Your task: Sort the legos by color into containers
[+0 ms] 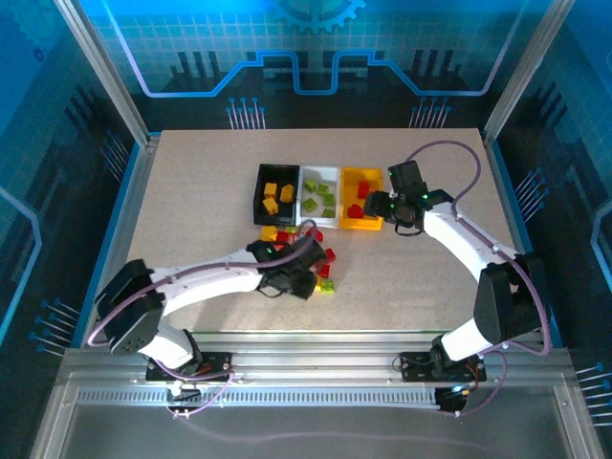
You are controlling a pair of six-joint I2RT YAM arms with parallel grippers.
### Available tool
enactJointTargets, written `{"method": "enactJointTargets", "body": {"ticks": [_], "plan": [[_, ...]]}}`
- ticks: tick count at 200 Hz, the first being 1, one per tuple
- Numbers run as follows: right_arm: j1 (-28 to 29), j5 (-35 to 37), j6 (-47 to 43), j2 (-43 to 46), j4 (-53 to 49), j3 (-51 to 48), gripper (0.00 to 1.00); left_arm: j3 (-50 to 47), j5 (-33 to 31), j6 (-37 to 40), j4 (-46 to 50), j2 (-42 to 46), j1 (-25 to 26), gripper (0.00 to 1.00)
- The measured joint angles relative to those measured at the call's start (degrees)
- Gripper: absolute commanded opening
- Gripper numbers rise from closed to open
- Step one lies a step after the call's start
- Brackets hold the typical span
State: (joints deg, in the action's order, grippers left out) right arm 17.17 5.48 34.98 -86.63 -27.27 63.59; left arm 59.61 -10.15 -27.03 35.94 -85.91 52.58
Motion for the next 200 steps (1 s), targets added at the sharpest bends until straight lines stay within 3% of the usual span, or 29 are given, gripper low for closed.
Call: {"method": "enactJointTargets", "body": {"ticks": [32, 64, 119, 134, 170, 200], "plan": [[0.0, 0.0, 0.0, 0.0, 0.1, -0.3, 0.71, 9.7, -1.5, 0.0, -4.7, -2.5, -7.2, 0.33], [0.0, 0.0, 0.2, 0.0, 0.2, -0.7, 0.71, 21.9, -2.5, 0.1, -9.7, -14.0, -13.7, 0.34], [0.0, 0.0, 0.2, 0.1, 0.0, -0.9, 0.71, 37.5, -5.3, 0.4, -10.1, -33.6, -17.1, 0.35], [0.0, 0.0, 0.2, 0.1, -0.1, -0.9, 0.71, 40.5, -5.3, 0.4, -9.3, -36.7, -17.3, 0.41], [0.0, -0.2, 0.1, 1.0, -0.2, -1.0, 0.72, 43.3, -4.5, -0.2, -8.4, -38.2, -17.5, 0.69], [0.0, -0.9, 0.1, 1.4, -0.2, -1.0, 0.72, 39.1, -3.3, -0.9, -10.0, -34.3, -17.2, 0.79]]}}
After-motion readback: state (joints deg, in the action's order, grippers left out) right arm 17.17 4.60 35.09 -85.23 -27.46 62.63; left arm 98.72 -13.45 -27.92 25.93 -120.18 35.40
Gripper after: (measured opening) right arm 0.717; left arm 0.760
